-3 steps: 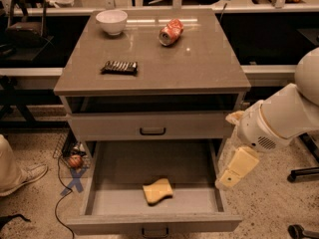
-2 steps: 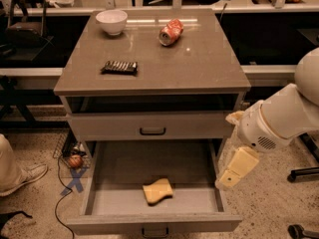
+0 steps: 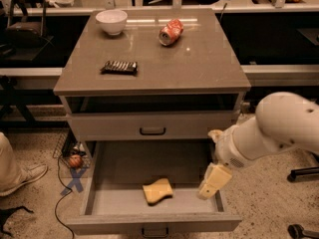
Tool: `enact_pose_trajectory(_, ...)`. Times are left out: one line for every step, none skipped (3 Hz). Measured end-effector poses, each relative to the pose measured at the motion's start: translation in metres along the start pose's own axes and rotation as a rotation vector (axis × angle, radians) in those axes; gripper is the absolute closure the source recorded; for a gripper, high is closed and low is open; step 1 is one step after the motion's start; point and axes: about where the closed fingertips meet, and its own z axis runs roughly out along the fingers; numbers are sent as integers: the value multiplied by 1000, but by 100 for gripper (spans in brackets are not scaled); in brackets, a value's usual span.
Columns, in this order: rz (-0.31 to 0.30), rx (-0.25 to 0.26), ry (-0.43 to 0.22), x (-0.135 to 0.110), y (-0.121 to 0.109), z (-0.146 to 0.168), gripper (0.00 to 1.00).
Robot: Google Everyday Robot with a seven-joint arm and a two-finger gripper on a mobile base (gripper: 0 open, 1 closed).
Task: Pick sponge from middle drawer and place on counter
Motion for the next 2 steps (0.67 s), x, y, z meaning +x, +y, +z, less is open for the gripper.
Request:
enact_pose_trajectory(-11,-12,-46,-2,-11,79,0)
enact_pose_trajectory(-12,-12,-45,-2,-11,79,0)
